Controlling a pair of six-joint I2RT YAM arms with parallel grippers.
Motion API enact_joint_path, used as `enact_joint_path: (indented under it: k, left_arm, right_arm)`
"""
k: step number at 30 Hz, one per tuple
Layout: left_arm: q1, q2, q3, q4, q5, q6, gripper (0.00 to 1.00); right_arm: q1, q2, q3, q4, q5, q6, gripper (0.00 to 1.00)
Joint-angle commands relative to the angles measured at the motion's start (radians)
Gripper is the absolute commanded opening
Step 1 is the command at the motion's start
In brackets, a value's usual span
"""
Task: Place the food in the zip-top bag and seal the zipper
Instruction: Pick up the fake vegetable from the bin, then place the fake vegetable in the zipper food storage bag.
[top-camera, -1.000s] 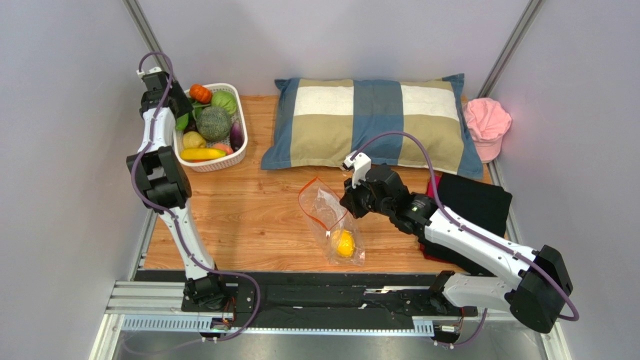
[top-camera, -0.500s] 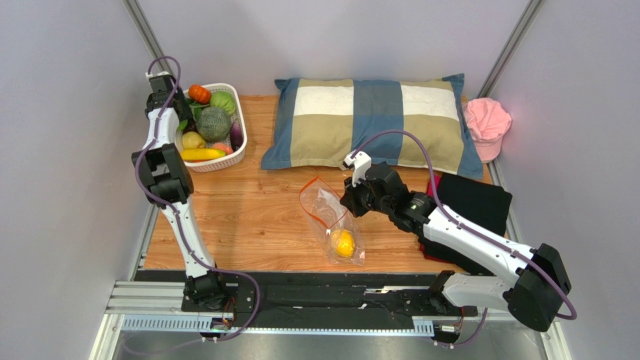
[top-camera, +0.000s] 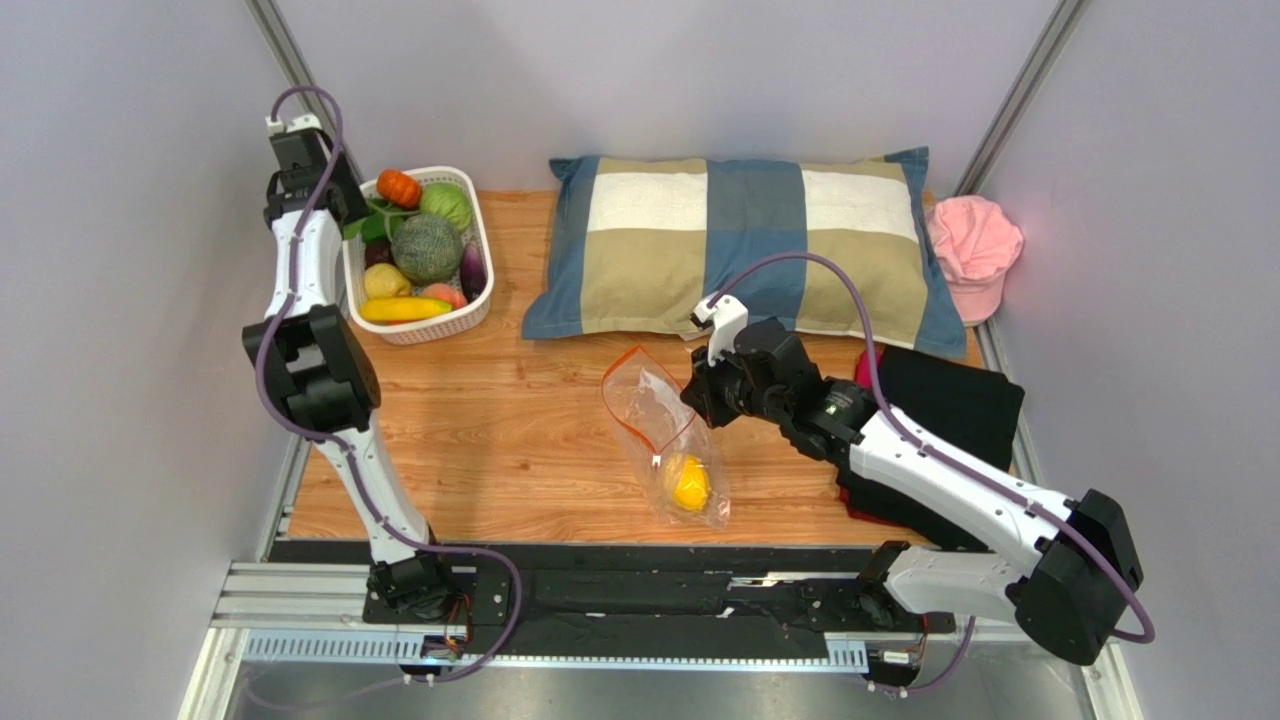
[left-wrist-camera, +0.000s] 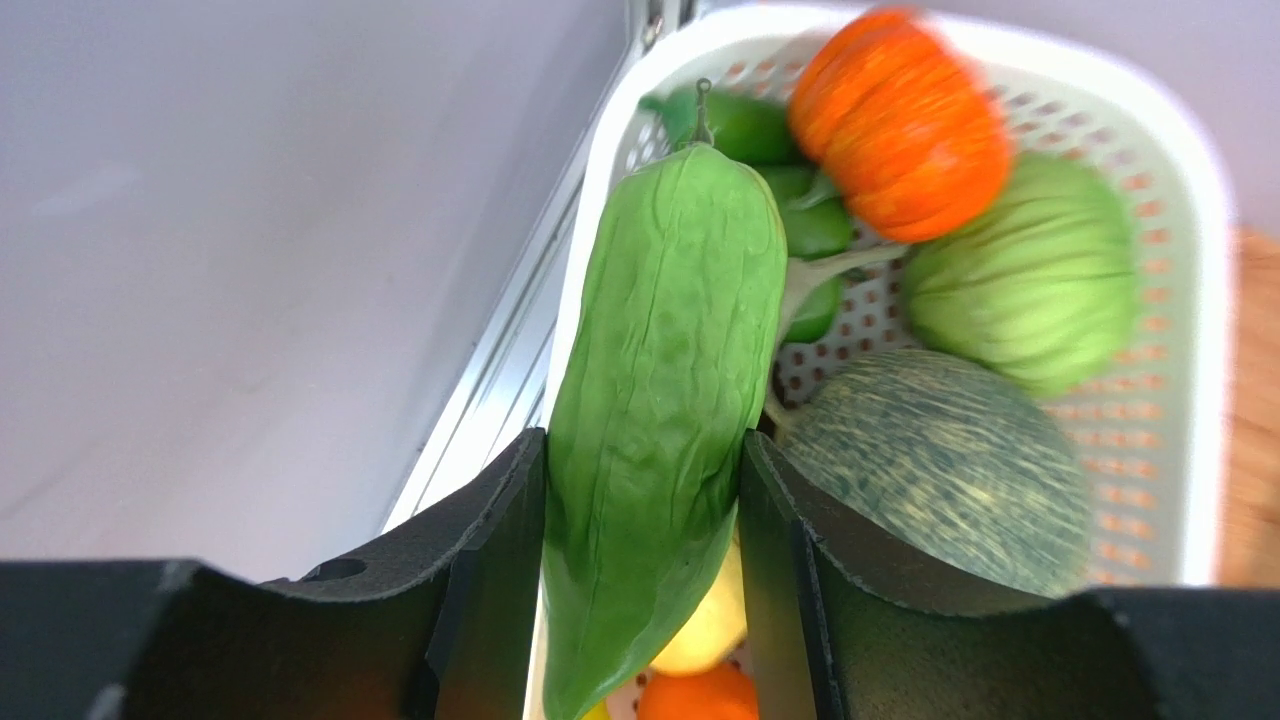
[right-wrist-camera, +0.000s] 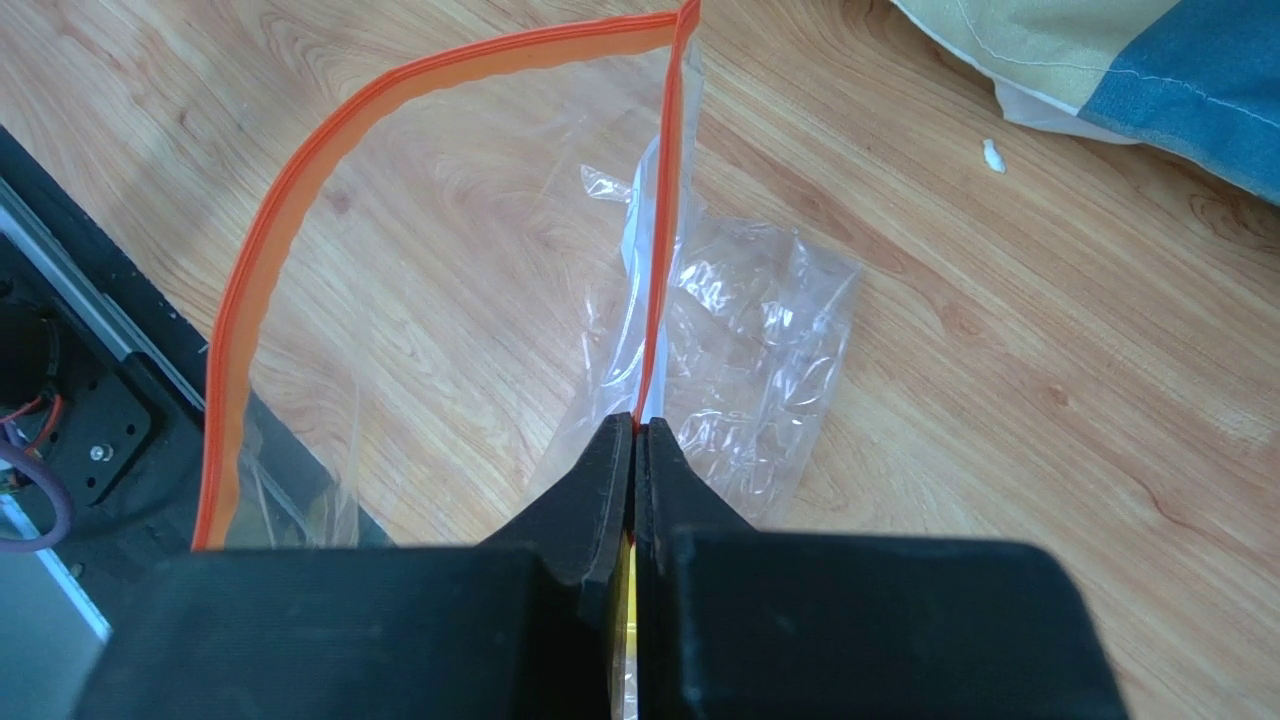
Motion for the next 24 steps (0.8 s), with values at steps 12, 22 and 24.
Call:
enact_joint_path:
  k: [12, 22, 24]
  left_arm:
    - [-0.243, -0.752, -0.363, -0.339, 0.785, 0.087, 0.00]
    - [-0.665, -0.977, -0.685, -0.473, 1.055, -0.270, 0.00]
    - [-0.703, -0.945, -0.682, -0.483, 1.116, -0.299, 0.00]
  right_arm:
    - [-0.010, -0.100, 0.075, -0.077, -0.061, 0.130, 0.00]
    - [-0.008, -0.134, 0.057, -0.043, -0.040, 0.174, 0.00]
    - [-0.010, -0.132, 0.062, -0.037, -0.029, 0.173, 0.00]
